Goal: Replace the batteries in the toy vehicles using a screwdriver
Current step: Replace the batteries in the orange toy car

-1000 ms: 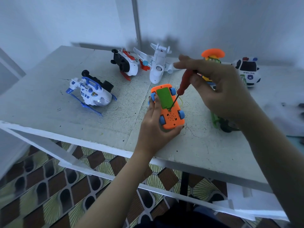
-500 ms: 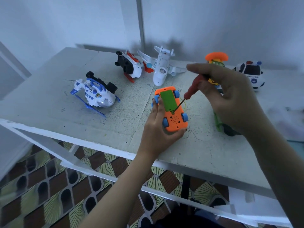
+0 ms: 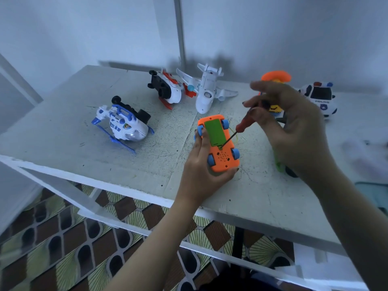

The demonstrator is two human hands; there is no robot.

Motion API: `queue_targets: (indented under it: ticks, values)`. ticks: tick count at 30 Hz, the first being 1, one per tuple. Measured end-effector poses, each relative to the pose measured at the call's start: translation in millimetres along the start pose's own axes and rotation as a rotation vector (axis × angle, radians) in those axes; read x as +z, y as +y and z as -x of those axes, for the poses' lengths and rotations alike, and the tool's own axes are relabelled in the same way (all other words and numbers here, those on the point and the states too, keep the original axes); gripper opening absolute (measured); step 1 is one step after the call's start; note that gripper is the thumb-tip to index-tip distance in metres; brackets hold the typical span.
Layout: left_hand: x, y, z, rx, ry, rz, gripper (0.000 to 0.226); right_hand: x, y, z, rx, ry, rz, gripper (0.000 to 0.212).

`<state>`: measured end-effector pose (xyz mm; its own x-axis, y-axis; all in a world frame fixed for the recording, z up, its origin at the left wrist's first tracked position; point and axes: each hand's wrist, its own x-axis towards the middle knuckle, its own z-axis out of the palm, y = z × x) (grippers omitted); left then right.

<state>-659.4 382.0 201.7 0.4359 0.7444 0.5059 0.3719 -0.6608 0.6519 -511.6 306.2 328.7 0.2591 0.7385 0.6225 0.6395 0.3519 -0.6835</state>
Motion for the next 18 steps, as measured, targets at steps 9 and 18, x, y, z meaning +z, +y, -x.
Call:
queue_targets:
  ticks: [9, 18]
  values:
    - [1.2, -0.8, 0.4, -0.008, -0.017, -0.003, 0.106, -6.4, 1.6, -4.6, 0.017, -0.105, -0.006, 0.034]
    - [0.9, -1.3, 1.4, -0.022, -0.016, -0.003, 0.107, 1.4, -8.5, -0.7, -0.003, -0.062, 0.053, 0.028]
